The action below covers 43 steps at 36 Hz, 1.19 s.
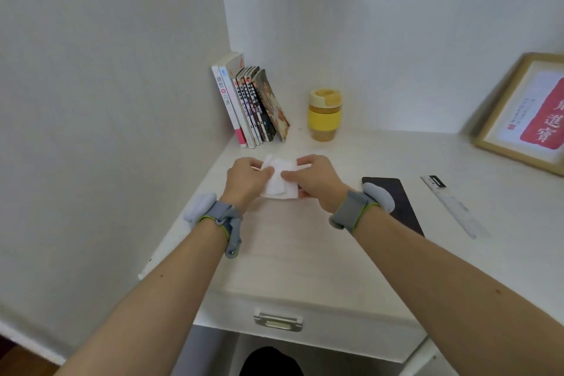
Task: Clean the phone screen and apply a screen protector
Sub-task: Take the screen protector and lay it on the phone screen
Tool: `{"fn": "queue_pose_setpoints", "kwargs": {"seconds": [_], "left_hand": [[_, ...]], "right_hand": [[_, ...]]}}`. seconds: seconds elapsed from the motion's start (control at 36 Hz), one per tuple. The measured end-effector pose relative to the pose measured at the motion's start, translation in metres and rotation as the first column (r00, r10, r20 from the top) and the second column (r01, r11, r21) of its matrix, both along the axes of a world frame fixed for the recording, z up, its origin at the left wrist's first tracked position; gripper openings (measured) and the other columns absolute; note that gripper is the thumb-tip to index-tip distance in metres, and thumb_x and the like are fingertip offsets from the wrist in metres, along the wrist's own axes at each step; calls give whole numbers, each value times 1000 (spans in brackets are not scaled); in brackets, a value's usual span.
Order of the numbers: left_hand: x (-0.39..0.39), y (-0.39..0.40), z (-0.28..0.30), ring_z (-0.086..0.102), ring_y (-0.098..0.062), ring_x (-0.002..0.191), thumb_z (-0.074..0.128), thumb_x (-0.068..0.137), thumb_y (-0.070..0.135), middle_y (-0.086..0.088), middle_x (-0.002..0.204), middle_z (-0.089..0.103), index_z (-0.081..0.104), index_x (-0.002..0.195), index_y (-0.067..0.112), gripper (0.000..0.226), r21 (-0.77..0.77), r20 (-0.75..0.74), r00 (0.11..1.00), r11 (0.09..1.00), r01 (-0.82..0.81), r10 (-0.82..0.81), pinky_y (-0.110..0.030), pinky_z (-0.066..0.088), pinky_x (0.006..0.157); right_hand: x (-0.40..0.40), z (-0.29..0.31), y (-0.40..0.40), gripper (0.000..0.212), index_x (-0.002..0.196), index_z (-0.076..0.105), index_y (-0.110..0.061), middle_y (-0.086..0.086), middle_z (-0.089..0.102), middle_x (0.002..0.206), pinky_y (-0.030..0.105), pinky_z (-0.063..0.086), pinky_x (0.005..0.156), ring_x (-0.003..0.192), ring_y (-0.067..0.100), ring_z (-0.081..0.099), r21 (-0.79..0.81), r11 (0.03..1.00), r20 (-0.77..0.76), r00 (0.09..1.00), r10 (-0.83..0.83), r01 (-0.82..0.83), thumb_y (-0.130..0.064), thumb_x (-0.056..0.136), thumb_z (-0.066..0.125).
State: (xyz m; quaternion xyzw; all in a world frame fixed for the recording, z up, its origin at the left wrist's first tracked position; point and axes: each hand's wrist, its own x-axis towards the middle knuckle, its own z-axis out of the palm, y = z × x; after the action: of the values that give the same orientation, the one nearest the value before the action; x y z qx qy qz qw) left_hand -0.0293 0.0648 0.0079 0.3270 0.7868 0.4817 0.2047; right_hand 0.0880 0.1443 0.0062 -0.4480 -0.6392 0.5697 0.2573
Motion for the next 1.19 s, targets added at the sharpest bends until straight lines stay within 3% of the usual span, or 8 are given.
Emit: {"fn": "queue_pose_setpoints", "kwargs": {"seconds": [0.06,0.28,0.53,0.69,0.81,0.94,1.06,1.19], "left_hand": [[-12,3,-3,65,-31,100,67,85,30,-12,104,70,68,99,11,24,5,-55,997,999,-45,45,-44,55,89],[-44,10,-12,61,-31,104,58,89,26,-10,105,70,69,100,9,23,-66,-299,945,985,-158,132,-39,49,93],[-63,9,-29,62,-36,97,57,88,21,-15,101,69,66,100,7,21,-159,-482,871,968,-196,97,-40,51,83],[-60,12,-26,54,-39,107,59,90,22,-19,120,54,52,117,4,34,-227,-596,803,953,-200,26,-43,43,88],[-50,21,-19,48,-37,112,49,98,25,-18,123,53,55,120,7,30,-176,-728,686,970,-166,-15,-43,41,92],[-10,51,-8,57,-31,101,45,99,23,-14,111,64,65,108,5,28,-142,-667,733,988,55,-137,-37,44,84],[9,80,-16,60,-34,102,44,99,31,-16,110,67,66,107,3,37,-281,-611,757,957,67,-233,-38,46,85],[16,108,-35,53,-38,109,44,97,39,-20,117,56,62,106,-2,45,-370,-587,778,929,-12,-223,-41,43,91]], "right_hand": [[-13,-3,2,53,123,53,-11,16,62,112,44,60,75,79,28,66,26,1000,32,999,-8,8,-14,78,80],[-57,-8,6,47,125,54,-17,12,56,125,41,51,95,113,29,57,290,955,225,974,-10,-57,-13,82,72],[-70,-16,2,25,116,63,-18,10,61,121,40,50,94,111,30,58,475,840,472,882,7,-261,-26,92,61],[-52,3,11,26,112,68,-18,9,66,114,40,53,89,103,32,62,544,822,470,873,-129,-171,-30,95,53],[-27,17,32,29,112,69,-13,10,67,114,36,53,86,103,33,63,516,856,448,861,-243,-27,-29,96,52],[1,21,59,25,114,66,-7,14,63,121,36,48,89,111,33,60,474,873,502,779,-375,115,-17,98,49],[12,15,72,21,109,65,-8,11,64,118,35,48,89,110,29,62,498,859,578,692,-433,121,-16,96,52],[7,0,86,24,112,64,-10,11,59,123,42,39,106,121,30,50,497,864,664,608,-436,77,-24,99,49]]}}
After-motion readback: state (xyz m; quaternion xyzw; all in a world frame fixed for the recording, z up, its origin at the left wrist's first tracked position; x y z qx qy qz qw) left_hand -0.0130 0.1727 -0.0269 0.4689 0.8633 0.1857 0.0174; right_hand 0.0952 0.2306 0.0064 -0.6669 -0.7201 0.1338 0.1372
